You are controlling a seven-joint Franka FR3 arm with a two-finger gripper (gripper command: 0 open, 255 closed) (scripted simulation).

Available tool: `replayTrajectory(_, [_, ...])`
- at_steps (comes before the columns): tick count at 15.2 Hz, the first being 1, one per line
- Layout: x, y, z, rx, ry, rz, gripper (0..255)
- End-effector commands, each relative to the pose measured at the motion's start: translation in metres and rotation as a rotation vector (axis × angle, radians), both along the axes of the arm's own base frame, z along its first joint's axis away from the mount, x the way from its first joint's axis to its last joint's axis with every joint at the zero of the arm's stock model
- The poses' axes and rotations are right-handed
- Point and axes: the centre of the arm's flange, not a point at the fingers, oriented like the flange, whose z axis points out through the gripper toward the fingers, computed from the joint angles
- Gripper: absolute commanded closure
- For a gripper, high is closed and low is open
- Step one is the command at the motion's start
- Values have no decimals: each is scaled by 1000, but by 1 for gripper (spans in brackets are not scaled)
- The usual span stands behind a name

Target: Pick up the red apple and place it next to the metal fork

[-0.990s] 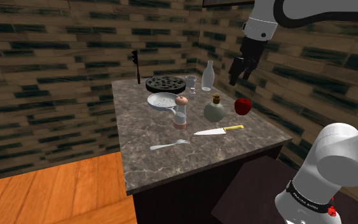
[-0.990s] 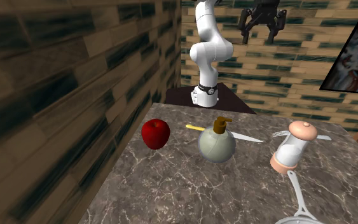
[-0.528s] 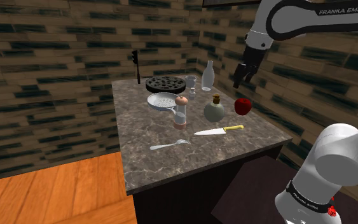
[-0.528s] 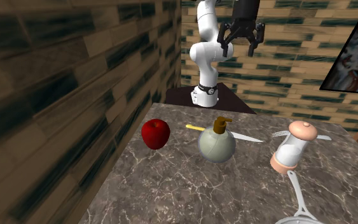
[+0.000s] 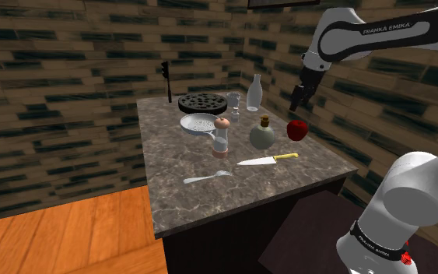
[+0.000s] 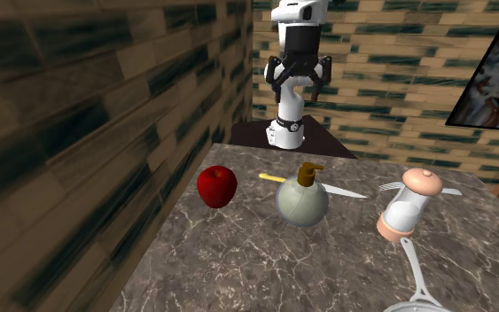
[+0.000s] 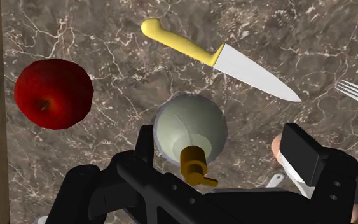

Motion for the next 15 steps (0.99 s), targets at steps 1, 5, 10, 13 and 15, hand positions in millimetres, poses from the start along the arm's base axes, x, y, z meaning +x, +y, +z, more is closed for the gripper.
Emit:
replayTrajectory(1, [4, -24, -11, 0, 2, 3, 0])
replayTrajectory(5, [12, -71, -33, 2, 6, 6, 0])
replayTrajectory(10, [22, -131, -60, 4, 11, 11, 0])
replayTrajectory(13, [28, -167, -77, 6, 15, 13, 0])
replayTrajectory(15, [32, -190, -88, 7, 17, 15, 0])
